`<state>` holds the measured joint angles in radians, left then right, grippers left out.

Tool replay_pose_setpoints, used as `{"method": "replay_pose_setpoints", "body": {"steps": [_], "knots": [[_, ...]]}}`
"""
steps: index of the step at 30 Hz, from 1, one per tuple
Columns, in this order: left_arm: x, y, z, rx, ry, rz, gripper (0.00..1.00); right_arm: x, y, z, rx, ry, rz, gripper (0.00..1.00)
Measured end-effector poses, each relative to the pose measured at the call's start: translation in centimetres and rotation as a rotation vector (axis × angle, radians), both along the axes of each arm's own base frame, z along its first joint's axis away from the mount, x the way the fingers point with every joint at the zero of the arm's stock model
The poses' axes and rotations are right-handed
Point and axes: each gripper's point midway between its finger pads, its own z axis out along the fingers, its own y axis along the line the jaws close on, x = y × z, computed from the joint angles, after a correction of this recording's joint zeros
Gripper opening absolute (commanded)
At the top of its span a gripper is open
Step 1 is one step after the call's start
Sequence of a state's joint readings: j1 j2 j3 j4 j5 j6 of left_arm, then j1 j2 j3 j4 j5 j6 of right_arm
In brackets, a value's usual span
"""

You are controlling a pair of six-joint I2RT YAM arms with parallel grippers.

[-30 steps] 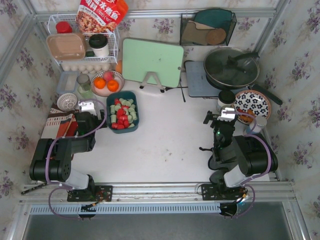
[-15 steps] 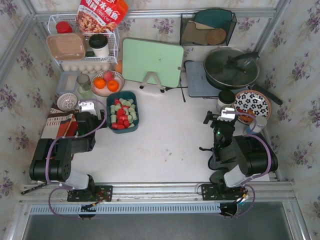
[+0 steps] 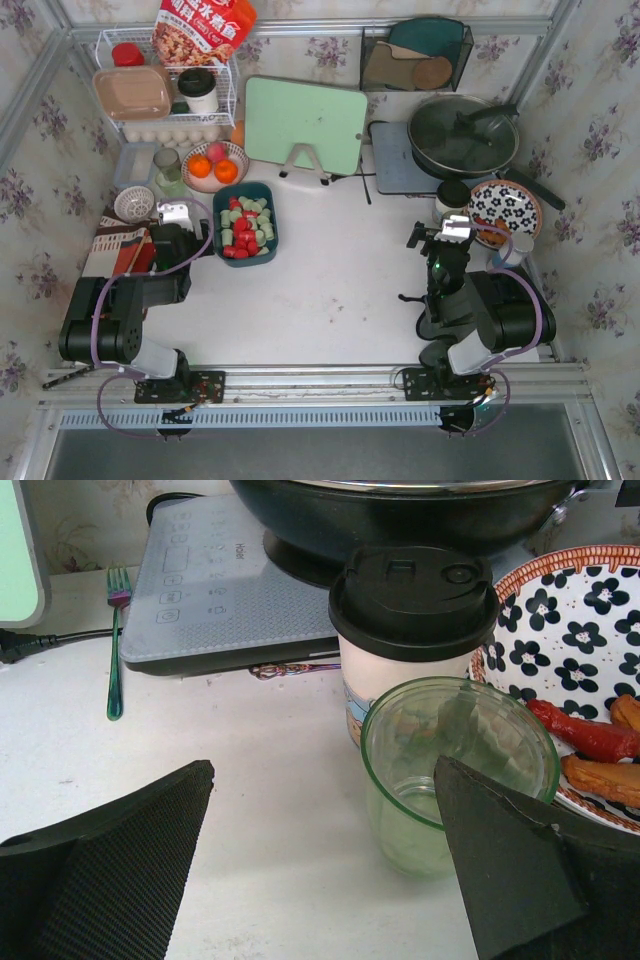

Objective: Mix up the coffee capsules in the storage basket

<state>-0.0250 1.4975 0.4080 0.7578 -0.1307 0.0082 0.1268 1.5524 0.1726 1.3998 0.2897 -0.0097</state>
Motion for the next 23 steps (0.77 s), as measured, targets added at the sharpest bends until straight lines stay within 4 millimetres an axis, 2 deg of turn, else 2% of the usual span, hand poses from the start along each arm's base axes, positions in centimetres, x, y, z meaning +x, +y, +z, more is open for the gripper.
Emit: {"method": "replay_pose_setpoints", "body": {"steps": [16,23], "knots": [[0.0,0.0,0.0,0.000,0.000,0.000,1.00,0.1,0.0,0.0,0.000,0.001,0.000,1.00],[0.0,0.0,0.0,0.000,0.000,0.000,1.00,0.9,-0.9,-0.5,0.023,0.035,0.009,1.00]]}}
